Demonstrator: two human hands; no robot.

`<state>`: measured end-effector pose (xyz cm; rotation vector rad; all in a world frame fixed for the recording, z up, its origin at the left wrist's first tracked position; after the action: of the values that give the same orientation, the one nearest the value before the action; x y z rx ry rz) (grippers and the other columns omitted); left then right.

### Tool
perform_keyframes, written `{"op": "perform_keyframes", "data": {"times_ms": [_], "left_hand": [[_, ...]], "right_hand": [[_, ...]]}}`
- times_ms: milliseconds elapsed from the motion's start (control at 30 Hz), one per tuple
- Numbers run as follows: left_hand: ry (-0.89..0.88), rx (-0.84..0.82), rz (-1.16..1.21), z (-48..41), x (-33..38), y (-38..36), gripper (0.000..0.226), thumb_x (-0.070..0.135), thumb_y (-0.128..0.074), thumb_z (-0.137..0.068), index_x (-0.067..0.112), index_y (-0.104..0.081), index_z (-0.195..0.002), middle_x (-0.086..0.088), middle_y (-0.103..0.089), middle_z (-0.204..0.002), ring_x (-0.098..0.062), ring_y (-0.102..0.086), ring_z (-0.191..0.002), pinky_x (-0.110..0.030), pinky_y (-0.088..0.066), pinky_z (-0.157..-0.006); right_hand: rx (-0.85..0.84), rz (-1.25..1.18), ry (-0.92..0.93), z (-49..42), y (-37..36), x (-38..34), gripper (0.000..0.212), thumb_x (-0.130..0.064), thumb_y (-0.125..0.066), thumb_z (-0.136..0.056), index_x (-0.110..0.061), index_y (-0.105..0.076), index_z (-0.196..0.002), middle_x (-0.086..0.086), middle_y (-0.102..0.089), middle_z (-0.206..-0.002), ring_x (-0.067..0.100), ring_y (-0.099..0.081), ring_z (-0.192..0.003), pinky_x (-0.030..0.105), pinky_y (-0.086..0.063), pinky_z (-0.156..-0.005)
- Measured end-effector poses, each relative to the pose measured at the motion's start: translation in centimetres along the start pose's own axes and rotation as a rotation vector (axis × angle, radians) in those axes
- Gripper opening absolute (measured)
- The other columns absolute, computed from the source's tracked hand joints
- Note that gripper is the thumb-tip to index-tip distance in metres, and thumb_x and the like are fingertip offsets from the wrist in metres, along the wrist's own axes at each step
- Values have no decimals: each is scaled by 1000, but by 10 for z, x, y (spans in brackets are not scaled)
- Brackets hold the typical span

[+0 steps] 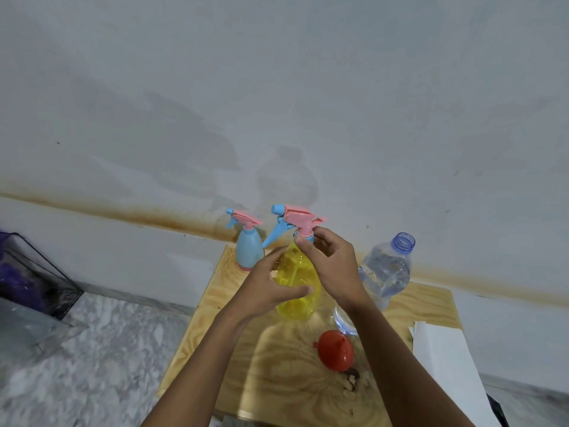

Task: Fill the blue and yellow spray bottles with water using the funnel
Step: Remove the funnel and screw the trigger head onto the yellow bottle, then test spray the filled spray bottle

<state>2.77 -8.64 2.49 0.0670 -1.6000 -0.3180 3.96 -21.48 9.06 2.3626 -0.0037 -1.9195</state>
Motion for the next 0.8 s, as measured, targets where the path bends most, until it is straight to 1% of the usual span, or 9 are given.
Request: {"op": "perform_keyframes", "data": {"times_ms": [133, 233, 333, 400, 467, 533, 667, 733, 800], "left_hand": [[97, -117, 103, 6, -17, -5, 67, 22, -95, -60, 27, -62, -118, 8, -71, -115, -8, -64, -114, -38, -51, -102], [145, -218, 138, 12, -22, -17, 65, 20, -94, -58, 24, -64, -115, 10, -73, -109, -10, -66, -110, -28, -53, -90], [171, -245, 152, 16, -30, -19, 55, 3, -88, -68, 21, -65, -114, 5, -73, -106, -10, -69, -103, -25, -54, -84], [201, -267, 159, 21, -38, -18, 51, 0, -85, -72, 20, -66, -115, 5, -73, -106, -8, -69, -101, -24, -55, -84], [236, -294, 173, 26, -48, -16, 56, 3, -85, -74, 19, -64, -124, 12, -72, -111, -5, -68, -105, -22, -54, -84], [284, -311, 186, 29, -63, -11, 61, 13, -86, -74, 22, -61, -129, 12, -70, -119, -4, -66, -111, -23, -54, -87], [418, -154, 132, 31, -123, 16, 83, 49, -87, -56, 26, -58, -130, 0, -65, -127, -8, -64, -113, -30, -54, -96], [501, -10, -33, 32, -158, 34, 80, 50, -86, -66, 25, -55, -135, 1, -60, -134, -12, -59, -118, -31, -51, -98], [561, 83, -306, 33, -190, 50, 79, 48, -81, -76, 18, -49, -142, -1, -53, -141, -18, -51, -129, -32, -43, -104]], "right_hand": [[-244, -114, -95, -6, -17, 4, 41, -29, -74, -81, -18, -65, -119, -12, -73, -100, 2, -66, -95, 18, -50, -82], [-376, -20, -146, -10, -36, 8, 50, -45, -68, -78, -25, -63, -124, -17, -71, -105, 2, -64, -98, 21, -51, -88], [-438, -20, -230, -8, -49, 20, 40, -55, -62, -81, -29, -70, -111, -8, -65, -88, 12, -59, -85, 29, -49, -85], [-475, -49, -267, -6, -56, 26, 24, -47, -61, -90, -31, -72, -102, 3, -62, -83, 15, -60, -79, 30, -50, -82], [-490, -94, -292, -5, -61, 34, 22, -42, -58, -94, -30, -74, -104, 14, -69, -93, 18, -63, -79, 33, -53, -80], [-461, -83, -297, -7, -60, 43, 30, -42, -56, -97, -23, -68, -117, 18, -70, -115, 25, -63, -76, 40, -54, -79], [-367, -48, -333, -10, -54, 62, 31, -30, -50, -101, -17, -60, -127, 5, -70, -122, 22, -62, -66, 34, -54, -72], [-358, -7, -367, -9, -56, 75, 25, -24, -48, -102, -18, -63, -122, 8, -71, -116, 20, -65, -69, 33, -54, -65], [-371, 55, -408, -8, -61, 93, 20, -25, -50, -102, -27, -65, -116, 8, -72, -108, 24, -70, -87, 35, -56, -62]]}}
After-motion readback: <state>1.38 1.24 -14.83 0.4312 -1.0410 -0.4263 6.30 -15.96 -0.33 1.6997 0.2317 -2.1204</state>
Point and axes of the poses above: each hand's wrist, its own z-axis away from the middle knuckle, its own y-axis out of the back of the hand, x = y × z, the point moved 10 cm from there along -z, towards the middle knuckle
